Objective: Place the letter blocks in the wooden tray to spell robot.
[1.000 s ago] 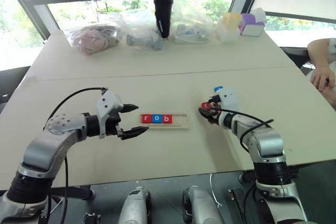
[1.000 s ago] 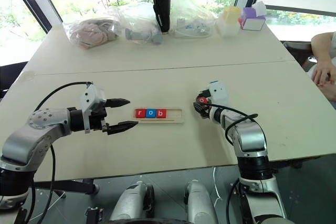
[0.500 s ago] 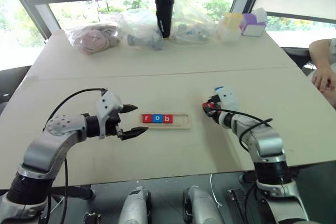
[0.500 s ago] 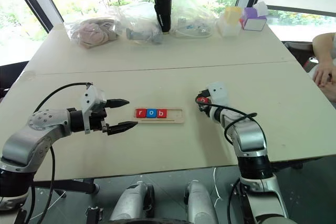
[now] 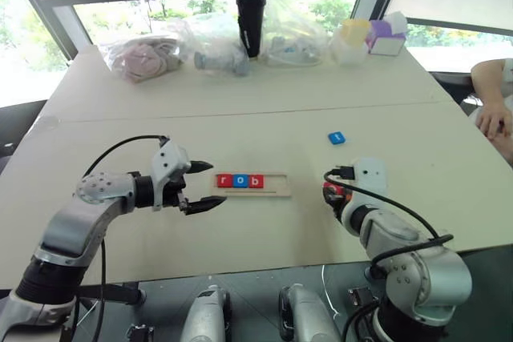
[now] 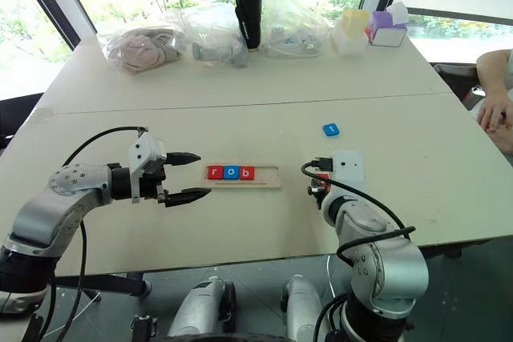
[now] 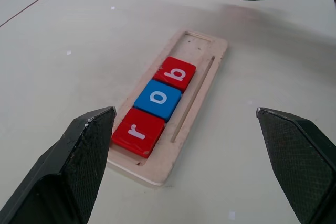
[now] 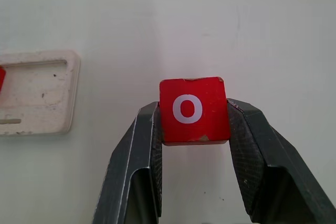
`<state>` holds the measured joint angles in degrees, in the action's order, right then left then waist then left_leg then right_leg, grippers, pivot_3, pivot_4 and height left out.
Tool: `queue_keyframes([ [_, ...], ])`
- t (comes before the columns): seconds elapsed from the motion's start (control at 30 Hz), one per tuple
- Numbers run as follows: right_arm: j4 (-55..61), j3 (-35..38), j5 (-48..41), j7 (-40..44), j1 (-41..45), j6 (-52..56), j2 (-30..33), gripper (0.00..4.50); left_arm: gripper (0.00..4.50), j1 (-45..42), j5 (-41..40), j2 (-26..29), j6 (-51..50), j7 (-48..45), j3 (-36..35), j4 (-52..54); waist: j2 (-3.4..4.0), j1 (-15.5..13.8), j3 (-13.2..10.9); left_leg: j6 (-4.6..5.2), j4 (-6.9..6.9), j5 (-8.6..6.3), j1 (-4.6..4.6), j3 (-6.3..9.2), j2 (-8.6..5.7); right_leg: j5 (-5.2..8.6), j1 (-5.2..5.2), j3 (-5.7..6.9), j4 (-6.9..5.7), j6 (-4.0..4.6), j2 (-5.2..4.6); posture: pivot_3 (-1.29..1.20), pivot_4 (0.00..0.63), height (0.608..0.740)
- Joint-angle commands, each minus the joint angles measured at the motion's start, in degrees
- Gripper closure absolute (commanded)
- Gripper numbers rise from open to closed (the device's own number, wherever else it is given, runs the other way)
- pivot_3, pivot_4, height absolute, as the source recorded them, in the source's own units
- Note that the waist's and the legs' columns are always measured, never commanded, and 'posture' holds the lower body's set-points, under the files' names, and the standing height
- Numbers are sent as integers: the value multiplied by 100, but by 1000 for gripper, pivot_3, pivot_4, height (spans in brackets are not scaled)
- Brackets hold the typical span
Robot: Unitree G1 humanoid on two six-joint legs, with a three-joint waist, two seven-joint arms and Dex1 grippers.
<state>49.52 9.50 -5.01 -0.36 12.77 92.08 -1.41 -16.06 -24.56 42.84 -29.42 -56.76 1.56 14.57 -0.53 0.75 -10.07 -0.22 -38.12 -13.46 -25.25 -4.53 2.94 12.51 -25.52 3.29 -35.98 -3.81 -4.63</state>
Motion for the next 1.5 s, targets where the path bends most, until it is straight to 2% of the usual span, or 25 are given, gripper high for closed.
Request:
queue_keyframes([
  [0.03, 200, 28, 82, -69, 39, 42, -65, 2317, 0, -90, 41, -16, 145, -62, 32, 28, 0, 1, 0, 0, 0, 0, -5, -1, -1, 0, -4, 0, 2, 0, -1, 0, 150, 740],
  [0.1, 163, 26, 31, 4, 12, 42, -42, 1522, 0, -129, 86, -48, 175, -85, 64, -21, 0, 2, 0, 1, 0, 0, -5, -1, -3, 2, -3, 0, 2, -3, -1, 0, 150, 740],
  [0.17, 113, 27, -44, 133, 18, 42, 129, 358, 0, -162, 125, -71, 213, -99, 92, -79, 0, 4, 0, 1, 0, 0, -5, 0, -3, 2, -3, 0, 0, -4, 0, 0, 150, 740],
  [0.2, 88, -12, -197, 355, 32, 42, 341, 30, 0, -165, 141, -73, 237, -108, 99, -108, 0, 5, 0, 1, 0, 0, -4, 0, -2, 2, -3, 0, -1, -4, 1, 0, 150, 740],
  [0.27, 96, 57, -456, 785, 96, 42, 759, 30, 0, -176, 166, -79, 265, -115, 109, -157, 0, 7, 0, 1, 0, 0, -3, 1, -2, 2, -3, 0, -2, -3, 1, 0, 150, 740],
  [0.33, 7, 60, -705, 1375, 186, -424, 1601, 30, 0, -177, 181, -77, 287, -123, 107, -192, 1, 5, -2, 1, 0, 0, -2, 2, -2, 2, -2, 0, -1, -3, 0, 0, 150, 740],
  [0.4, -433, 299, -915, 2391, 216, -1910, 2647, 30, 0, -163, 185, -69, 309, -128, 100, -218, 1, 0, -4, 1, 0, 0, -2, 1, -4, 3, -1, 0, 2, -3, -3, 0, 150, 740],
  [0.47, -932, 777, -1395, 3658, -18, -3217, 3259, 30, 0, -164, 188, -70, 322, -128, 104, -239, 0, -4, -5, 1, 0, 0, -2, 1, -8, 7, 4, 0, 14, -10, -5, 0, 150, 740],
  [0.53, -1481, 953, -1638, 4767, -512, -4372, 3752, 30, 0, -177, 197, -70, 347, -131, 111, -281, -4, -22, -3, 2, 8, -1, -2, 4, -8, 9, 12, 4, 24, -15, 3, 0, 150, 740],
  [0.67, -2535, 463, -1377, 5808, -1042, -5943, 4466, 30, 0, -183, 181, -22, 364, -160, 70, -309, -6, -10, -2, 7, 19, -4, -1, -1, -10, 15, 20, 8, 31, -23, 8, 0, 150, 740],
  [0.8, -3441, -296, -1037, 6395, -981, -6929, 4808, 30, 0, -154, 221, 131, 381, -235, 26, -268, -8, 10, -3, 8, 6, -3, 11, -7, -10, 10, 21, 0, 19, -20, 6, 0, 150, 740],
  [0.97, -4531, -823, -847, 6653, -400, -7729, 4717, 30, 0, -103, 159, 297, 319, -245, -110, -177, -7, -10, -5, 7, -5, -3, 20, -1, -8, 12, 21, -1, 3, -20, 2, 0, 150, 740],
  [1.2, -5821, -1192, -621, 6808, 368, -8422, 4585, 30, 0, 114, 123, 357, 199, -141, -251, 53, -7, -20, -5, 7, -3, -3, 18, -9, -9, 9, 21, -3, 2, -15, 2, 0, 150, 740],
  [1.4, -6188, -1300, -575, 6931, 532, -8656, 4563, 30, 0, 156, 134, 377, 159, -83, -260, 136, -7, -27, -4, 7, -6, -2, 20, -17, -10, 9, 23, -2, -5, -15, 2, 0, 150, 740],
  [1.5, -6287, -1302, -610, 7014, 527, -8638, 4579, 896, 0, 169, 176, 403, 188, -79, -222, 135, -7, -25, -4, 7, -7, -2, 24, -17, -10, 9, 27, -3, -6, -15, 2, 0, 150, 740],
])
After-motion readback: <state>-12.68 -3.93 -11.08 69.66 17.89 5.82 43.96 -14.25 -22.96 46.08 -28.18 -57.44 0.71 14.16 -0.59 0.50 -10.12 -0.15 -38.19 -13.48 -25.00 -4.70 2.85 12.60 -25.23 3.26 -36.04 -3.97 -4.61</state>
